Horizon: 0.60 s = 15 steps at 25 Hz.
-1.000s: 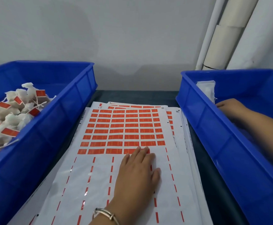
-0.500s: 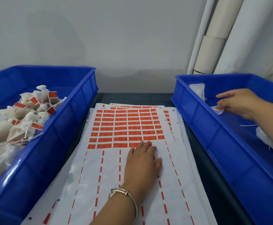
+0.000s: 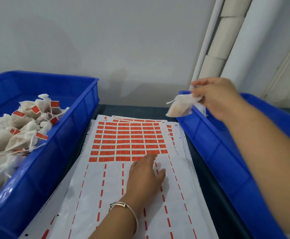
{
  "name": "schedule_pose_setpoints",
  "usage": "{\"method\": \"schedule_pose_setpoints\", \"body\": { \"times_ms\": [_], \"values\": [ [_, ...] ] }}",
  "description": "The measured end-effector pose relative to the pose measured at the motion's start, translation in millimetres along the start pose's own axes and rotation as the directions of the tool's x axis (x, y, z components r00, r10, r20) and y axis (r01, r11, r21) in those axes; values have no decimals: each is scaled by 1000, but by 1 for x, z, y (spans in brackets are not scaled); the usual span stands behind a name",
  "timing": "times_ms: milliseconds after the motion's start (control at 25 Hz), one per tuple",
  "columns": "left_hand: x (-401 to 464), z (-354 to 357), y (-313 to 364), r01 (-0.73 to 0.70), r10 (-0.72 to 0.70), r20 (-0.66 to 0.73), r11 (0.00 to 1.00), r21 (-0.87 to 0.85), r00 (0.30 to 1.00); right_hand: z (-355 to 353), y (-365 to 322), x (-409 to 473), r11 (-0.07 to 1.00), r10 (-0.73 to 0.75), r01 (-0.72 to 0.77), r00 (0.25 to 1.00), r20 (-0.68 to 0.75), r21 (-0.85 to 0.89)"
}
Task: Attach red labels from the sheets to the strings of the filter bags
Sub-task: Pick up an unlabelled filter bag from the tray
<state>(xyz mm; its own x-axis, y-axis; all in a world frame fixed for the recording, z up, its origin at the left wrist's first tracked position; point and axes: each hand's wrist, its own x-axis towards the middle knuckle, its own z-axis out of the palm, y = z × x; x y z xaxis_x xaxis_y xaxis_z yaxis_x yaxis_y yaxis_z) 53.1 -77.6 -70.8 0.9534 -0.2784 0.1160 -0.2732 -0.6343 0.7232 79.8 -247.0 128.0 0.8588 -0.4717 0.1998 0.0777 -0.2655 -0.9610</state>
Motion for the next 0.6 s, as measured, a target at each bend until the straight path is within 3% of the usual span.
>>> {"method": "schedule_pose_setpoints", "body": {
  "times_ms": [80,240,400,600],
  "values": [
    [1,-9,5,93,-107,-38,958,-270,994,28,19,-22,996,60,-64,995,75,58],
    [4,-28,8,54,-158,-274,934,-352,949,69,73,-59,989,149,-144,976,157,-44],
    [8,-31,2,-28,-29,-309,984,-178,951,67,109,-71,984,164,-156,981,103,-85],
    [8,-25,-1,-119,120,-207,993,21,971,47,141,-71,978,194,-192,981,-22,81]
  ]
}}
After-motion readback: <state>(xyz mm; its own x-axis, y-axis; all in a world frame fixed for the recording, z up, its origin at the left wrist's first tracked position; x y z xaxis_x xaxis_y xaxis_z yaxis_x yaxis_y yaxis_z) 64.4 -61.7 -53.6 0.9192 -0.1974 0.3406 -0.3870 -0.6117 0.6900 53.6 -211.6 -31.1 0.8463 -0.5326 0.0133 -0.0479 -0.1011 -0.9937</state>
